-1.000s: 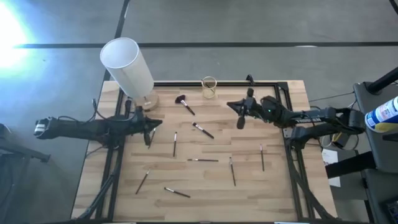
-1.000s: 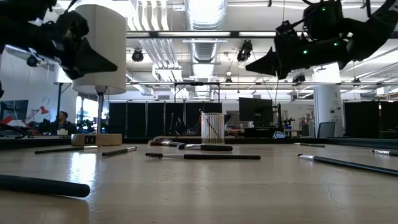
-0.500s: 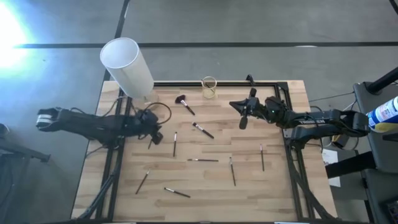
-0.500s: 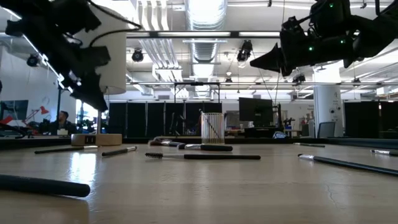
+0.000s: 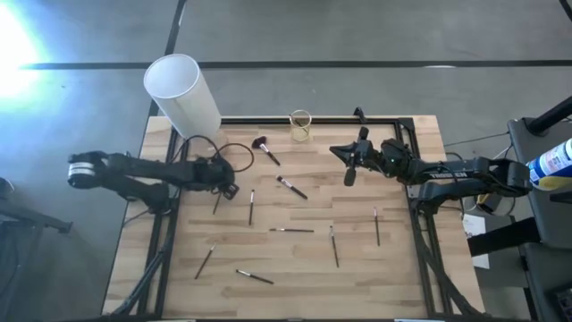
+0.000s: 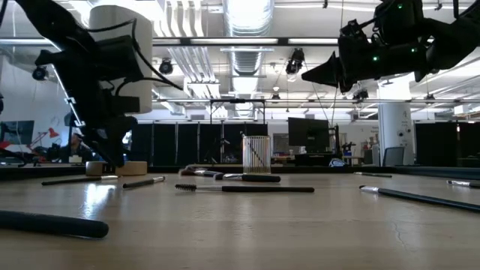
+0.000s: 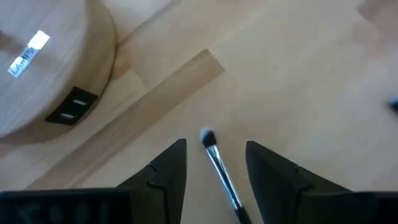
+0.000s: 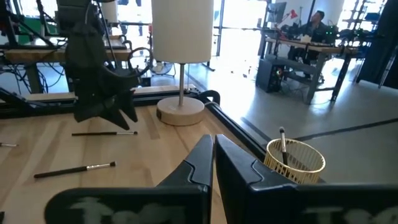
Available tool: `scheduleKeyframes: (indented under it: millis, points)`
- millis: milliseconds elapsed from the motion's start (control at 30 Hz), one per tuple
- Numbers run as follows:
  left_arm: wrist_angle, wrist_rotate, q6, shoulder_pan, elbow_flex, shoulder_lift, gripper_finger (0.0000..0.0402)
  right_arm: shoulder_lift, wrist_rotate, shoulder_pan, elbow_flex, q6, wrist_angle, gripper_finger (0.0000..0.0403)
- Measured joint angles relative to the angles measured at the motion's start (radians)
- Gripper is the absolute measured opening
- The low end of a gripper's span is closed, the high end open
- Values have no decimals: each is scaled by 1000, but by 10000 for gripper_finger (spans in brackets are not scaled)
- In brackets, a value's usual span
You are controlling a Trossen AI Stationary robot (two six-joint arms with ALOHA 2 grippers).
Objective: Put items in baskets/containers
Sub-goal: Put the eyeshadow brush into the gold container
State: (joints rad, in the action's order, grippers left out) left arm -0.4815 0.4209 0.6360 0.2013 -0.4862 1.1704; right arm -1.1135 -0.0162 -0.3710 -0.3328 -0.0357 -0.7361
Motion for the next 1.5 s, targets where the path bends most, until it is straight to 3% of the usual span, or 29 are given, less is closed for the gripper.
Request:
scheduleKeyframes:
  millis: [500,633,833,1000,1233,1500]
  points:
    - [61,-46,-14,88,-3,130,151,0,-1,0,0,2,0,13]
    - [67,-65,-19,93,-4,153,125,0,-1,0,0,2,1,13]
    - [82,-78,-31,92,-3,159,52,0,-1,0,0,2,2,13]
    - [114,-63,-49,94,2,120,5,0,-1,0,0,2,2,13]
    - [158,-64,-78,85,-17,-11,1,0,-1,0,0,2,3,13]
    - [376,-67,-133,8,-15,-109,0,0,-1,0,0,2,5,13]
